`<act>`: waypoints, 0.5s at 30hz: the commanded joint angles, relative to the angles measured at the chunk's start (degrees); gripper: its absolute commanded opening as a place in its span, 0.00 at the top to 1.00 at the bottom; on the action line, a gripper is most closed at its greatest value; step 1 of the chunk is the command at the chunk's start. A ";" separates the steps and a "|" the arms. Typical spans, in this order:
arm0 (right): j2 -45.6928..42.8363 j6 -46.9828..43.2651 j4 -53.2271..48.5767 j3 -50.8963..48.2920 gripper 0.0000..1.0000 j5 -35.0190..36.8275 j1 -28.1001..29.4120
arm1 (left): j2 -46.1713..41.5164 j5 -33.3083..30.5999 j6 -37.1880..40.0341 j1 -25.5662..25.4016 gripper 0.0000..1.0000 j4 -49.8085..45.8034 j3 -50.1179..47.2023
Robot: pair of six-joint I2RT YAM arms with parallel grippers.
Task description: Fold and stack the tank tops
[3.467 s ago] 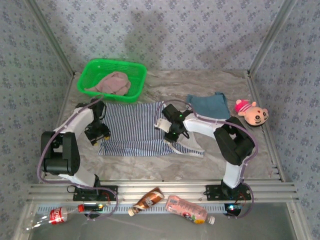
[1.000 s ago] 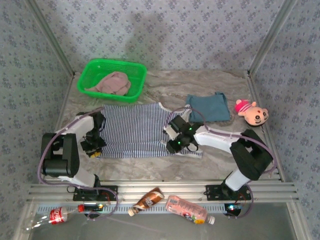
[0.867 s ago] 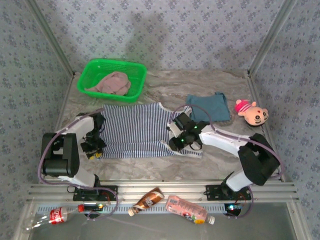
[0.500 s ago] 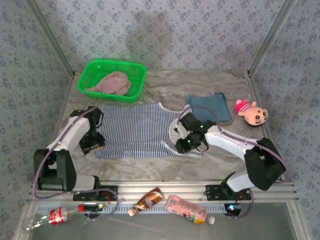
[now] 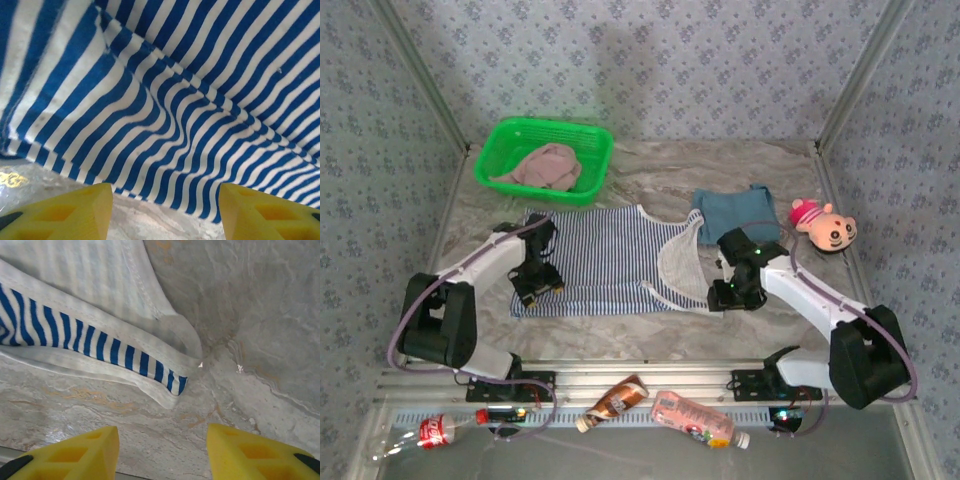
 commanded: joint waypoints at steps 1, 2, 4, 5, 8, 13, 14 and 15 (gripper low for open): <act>2.45 1.20 -0.86 -0.78 0.48 -1.49 -0.95 | 0.00 0.67 1.59 1.90 0.42 2.37 -2.29; 3.28 1.00 -0.44 -1.16 0.49 -1.87 -1.14 | -0.23 0.67 1.87 2.56 0.41 2.64 -2.84; 4.34 0.68 1.13 -1.93 0.50 -3.11 -1.72 | -0.89 0.50 2.64 3.47 0.41 2.65 -3.50; 5.05 0.38 1.99 -2.25 0.50 -3.96 -1.97 | -1.31 0.46 2.94 3.83 0.41 2.66 -3.86; 7.59 -1.33 4.53 -2.23 0.53 -5.06 -2.12 | -1.82 0.57 3.77 4.32 0.41 2.45 -4.27; 10.48 -1.20 7.69 -2.63 0.60 -7.04 -2.12 | -1.74 0.38 5.32 5.50 0.41 2.74 -4.87; 11.10 -1.37 7.97 -2.54 0.64 -7.28 -2.14 | -1.66 0.13 5.56 5.64 0.41 2.73 -4.92; 11.30 -1.46 8.03 -2.34 0.66 -7.24 -2.12 | -1.65 -0.12 5.93 5.86 0.41 2.73 -4.98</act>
